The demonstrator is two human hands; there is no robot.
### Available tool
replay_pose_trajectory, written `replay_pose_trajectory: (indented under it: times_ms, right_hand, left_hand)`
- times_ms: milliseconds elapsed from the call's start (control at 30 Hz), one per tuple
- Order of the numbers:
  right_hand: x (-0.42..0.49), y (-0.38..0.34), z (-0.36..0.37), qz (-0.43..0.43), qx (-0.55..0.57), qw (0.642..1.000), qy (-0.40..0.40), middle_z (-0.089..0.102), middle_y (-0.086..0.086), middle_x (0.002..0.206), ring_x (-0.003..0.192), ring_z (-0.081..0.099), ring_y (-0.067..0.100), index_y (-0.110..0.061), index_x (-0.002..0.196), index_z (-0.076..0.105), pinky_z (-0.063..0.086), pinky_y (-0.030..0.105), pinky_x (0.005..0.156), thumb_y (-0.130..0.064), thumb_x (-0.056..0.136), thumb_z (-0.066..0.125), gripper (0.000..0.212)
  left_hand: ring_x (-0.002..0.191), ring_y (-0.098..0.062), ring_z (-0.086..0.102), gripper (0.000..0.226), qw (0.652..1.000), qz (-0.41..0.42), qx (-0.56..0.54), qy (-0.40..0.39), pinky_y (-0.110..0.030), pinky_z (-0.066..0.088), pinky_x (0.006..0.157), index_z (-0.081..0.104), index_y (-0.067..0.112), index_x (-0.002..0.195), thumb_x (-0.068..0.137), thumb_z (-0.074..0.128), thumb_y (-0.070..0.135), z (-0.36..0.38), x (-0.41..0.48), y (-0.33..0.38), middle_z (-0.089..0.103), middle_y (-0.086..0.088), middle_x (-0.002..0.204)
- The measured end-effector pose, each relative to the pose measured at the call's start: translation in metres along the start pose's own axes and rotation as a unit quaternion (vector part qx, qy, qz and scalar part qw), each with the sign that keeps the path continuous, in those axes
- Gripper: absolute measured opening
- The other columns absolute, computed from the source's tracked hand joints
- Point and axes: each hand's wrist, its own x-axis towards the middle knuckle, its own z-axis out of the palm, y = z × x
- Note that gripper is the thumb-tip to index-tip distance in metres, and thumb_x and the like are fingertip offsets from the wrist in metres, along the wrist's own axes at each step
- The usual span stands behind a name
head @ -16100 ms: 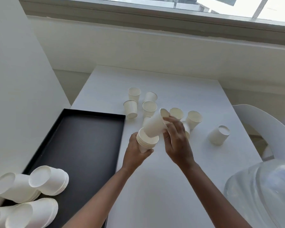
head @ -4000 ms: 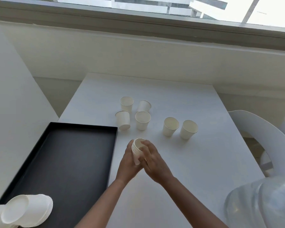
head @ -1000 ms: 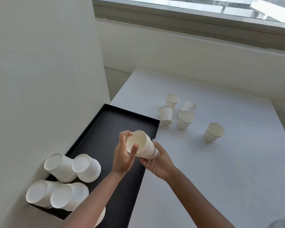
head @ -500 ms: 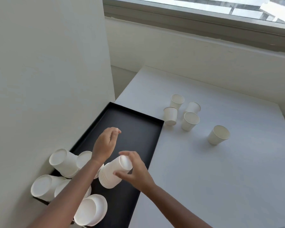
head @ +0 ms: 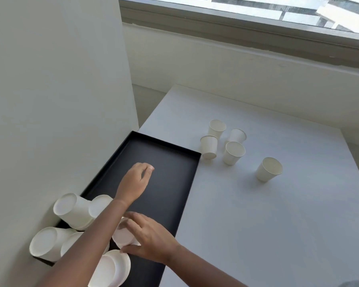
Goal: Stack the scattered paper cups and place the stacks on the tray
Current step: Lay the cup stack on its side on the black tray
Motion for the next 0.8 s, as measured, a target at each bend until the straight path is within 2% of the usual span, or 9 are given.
replay_pose_trajectory:
  times_ms: [233, 400, 500, 567, 700, 800]
  right_hand:
    - [-0.007, 0.005, -0.006, -0.021, -0.032, 0.999, 0.008, 0.043, 0.023, 0.135, 0.112, 0.051, 0.038, -0.012, 0.128, 0.038, 0.051, 0.047, 0.085, -0.023, 0.085, 0.062, 0.051]
    - [-0.032, 0.025, -0.028, 0.003, -0.062, 0.997, 0.045, 0.053, 0.020, 0.130, 0.113, 0.057, 0.032, -0.009, 0.119, 0.052, 0.053, 0.039, 0.088, -0.027, 0.088, 0.057, 0.036]
    - [-0.048, 0.040, -0.044, 0.056, -0.069, 0.993, 0.073, 0.054, 0.015, 0.130, 0.113, 0.058, 0.028, -0.009, 0.119, 0.055, 0.053, 0.034, 0.088, -0.023, 0.088, 0.058, 0.034]
    - [-0.053, 0.045, -0.049, 0.080, -0.066, 0.993, 0.052, 0.050, 0.013, 0.136, 0.119, 0.053, 0.027, -0.009, 0.125, 0.051, 0.049, 0.034, 0.093, -0.023, 0.090, 0.056, 0.038]
    - [-0.053, 0.042, -0.042, 0.042, -0.071, 0.997, -0.007, 0.049, 0.017, 0.135, 0.119, 0.051, 0.031, -0.007, 0.128, 0.047, 0.049, 0.041, 0.092, -0.019, 0.090, 0.056, 0.041]
    - [-0.047, 0.037, -0.031, 0.087, -0.020, 0.996, -0.010, 0.044, 0.015, 0.138, 0.121, 0.049, 0.032, -0.009, 0.134, 0.039, 0.048, 0.044, 0.094, -0.024, 0.090, 0.057, 0.050]
  left_hand:
    - [0.108, -0.017, 0.055, 0.026, 0.998, 0.045, 0.053, -0.009, -0.031, 0.045, 0.092, 0.057, 0.013, 0.113, 0.096, 0.043, 0.026, 0.013, -0.002, 0.015, 0.056, -0.003, 0.119]
    - [0.114, -0.017, 0.052, 0.028, 0.997, 0.052, 0.053, -0.003, -0.031, 0.043, 0.093, 0.053, 0.013, 0.118, 0.096, 0.043, 0.026, 0.029, -0.001, 0.028, 0.052, -0.003, 0.125]
    - [0.117, -0.019, 0.050, 0.032, 0.997, 0.055, 0.056, -0.008, -0.032, 0.042, 0.096, 0.051, 0.011, 0.122, 0.096, 0.043, 0.026, 0.045, -0.002, 0.037, 0.050, -0.005, 0.129]
    - [0.120, -0.019, 0.049, 0.034, 0.996, 0.054, 0.074, -0.021, -0.034, 0.039, 0.100, 0.049, 0.012, 0.125, 0.096, 0.042, 0.028, 0.055, -0.002, 0.041, 0.049, -0.005, 0.131]
    - [0.123, -0.018, 0.046, 0.036, 0.991, 0.056, 0.114, -0.048, -0.035, 0.035, 0.103, 0.047, 0.012, 0.127, 0.096, 0.041, 0.030, 0.067, 0.001, 0.043, 0.048, -0.005, 0.133]
    - [0.123, -0.019, 0.046, 0.036, 0.990, 0.047, 0.124, -0.053, -0.036, 0.034, 0.103, 0.047, 0.012, 0.127, 0.096, 0.041, 0.030, 0.066, 0.004, 0.038, 0.048, -0.005, 0.134]
